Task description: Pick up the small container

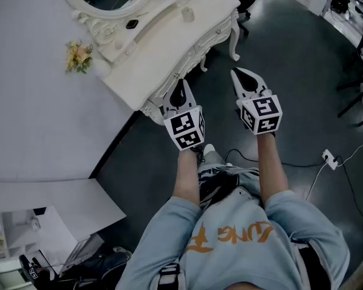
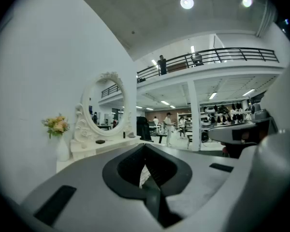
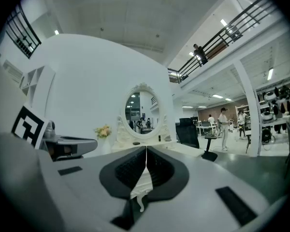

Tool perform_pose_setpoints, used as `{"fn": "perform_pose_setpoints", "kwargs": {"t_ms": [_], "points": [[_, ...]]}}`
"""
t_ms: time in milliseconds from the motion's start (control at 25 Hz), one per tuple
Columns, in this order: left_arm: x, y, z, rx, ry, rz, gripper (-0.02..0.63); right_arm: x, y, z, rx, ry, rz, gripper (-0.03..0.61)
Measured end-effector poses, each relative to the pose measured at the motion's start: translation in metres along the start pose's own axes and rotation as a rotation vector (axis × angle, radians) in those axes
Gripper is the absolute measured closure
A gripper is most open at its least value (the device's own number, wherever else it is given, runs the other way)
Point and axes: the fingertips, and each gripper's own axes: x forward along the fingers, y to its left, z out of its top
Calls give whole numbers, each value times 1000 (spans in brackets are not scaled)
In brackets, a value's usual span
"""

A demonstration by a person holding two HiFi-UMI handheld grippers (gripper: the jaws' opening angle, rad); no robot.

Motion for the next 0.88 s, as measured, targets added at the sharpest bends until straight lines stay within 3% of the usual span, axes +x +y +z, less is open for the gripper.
{"fn": "perform_pose_setpoints", "kwargs": {"t_ms": [160, 600, 880], "points": [[1, 6, 10, -42, -52, 20, 592, 4, -5, -2, 12, 10, -1, 549], [42, 4, 27, -42, -68, 8, 592, 32, -40, 24, -29, -8, -14, 549], [85, 16, 17, -44, -43, 10, 592, 70, -58, 16, -35, 13, -8, 549]]}}
